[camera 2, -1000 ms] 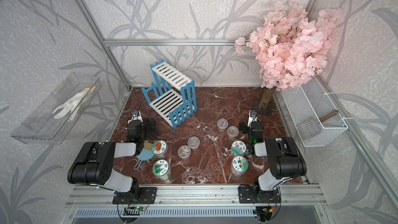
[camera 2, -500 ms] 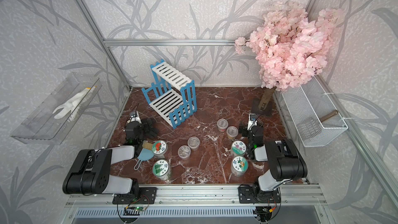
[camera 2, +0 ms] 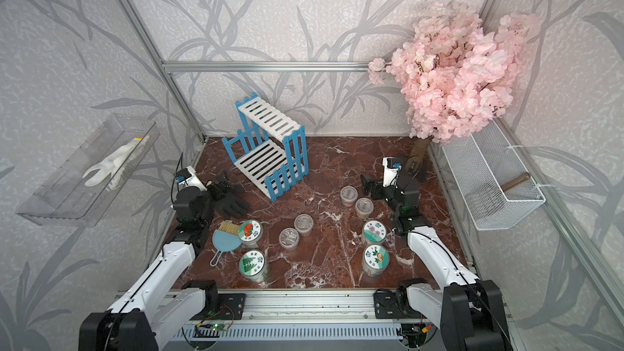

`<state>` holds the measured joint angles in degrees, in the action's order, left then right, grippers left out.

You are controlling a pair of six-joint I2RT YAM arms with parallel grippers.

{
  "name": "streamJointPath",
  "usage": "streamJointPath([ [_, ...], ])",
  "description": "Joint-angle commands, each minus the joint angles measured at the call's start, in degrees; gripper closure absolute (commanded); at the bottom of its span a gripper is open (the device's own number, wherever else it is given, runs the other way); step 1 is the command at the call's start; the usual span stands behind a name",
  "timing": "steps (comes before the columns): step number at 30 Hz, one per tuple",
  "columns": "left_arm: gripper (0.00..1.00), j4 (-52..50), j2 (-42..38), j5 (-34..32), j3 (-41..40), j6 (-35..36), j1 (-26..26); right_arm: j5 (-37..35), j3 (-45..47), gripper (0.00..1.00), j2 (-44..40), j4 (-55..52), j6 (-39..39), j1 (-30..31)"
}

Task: Place the seed container on the shelf
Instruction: Move the shelf to the center of the board.

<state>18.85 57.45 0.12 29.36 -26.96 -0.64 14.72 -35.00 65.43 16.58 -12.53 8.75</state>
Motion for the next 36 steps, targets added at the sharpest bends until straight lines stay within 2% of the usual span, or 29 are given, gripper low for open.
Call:
streamJointPath([
  [1, 0.0, -6.5, 6.0, 17.9, 7.5, -1.0, 1.1, 8.3, -8.0, 0.01, 5.7, -15.4, -5.0, 4.8],
  [5, 0.0, -11.1, 13.9, 20.3, 13.8, 3.2, 5.7, 1.5, -14.7, 0.01, 12.1, -20.8, -4.9, 12.2],
  [7, 0.0, -14.4, 17.9, 20.7, 17.6, 6.2, 8.5, -2.2, -15.4, 0.01, 13.3, -19.8, -5.3, 14.9],
  [13, 0.0, -21.8, 28.0, 23.7, 26.6, 11.5, 13.2, -1.4, -15.9, 0.01, 15.4, -18.9, -8.5, 15.4],
  [18, 0.01, -26.6, 32.0, 25.5, 31.0, 13.5, 16.3, -1.4, -15.7, 0.01, 16.4, -20.7, -8.8, 15.4],
  [23, 0.03, -26.7, 32.7, 27.9, 32.0, 12.6, 20.4, -11.0, -14.1, 0.01, 13.9, -20.7, -14.2, 15.2],
  [24, 0.03, -26.1, 32.8, 28.1, 32.4, 12.2, 21.4, -11.0, -14.0, 0.01, 13.2, -20.8, -14.7, 14.8],
  [31, 0.05, -25.4, 38.4, 26.1, 38.1, 8.2, 28.3, 3.8, -9.2, 0.01, 9.7, -15.5, -18.3, 6.3],
  [36, 0.05, -23.2, 41.8, 24.1, 40.9, 2.6, 31.7, 4.6, -11.6, 0.0, 10.4, -22.4, -16.2, 6.0],
])
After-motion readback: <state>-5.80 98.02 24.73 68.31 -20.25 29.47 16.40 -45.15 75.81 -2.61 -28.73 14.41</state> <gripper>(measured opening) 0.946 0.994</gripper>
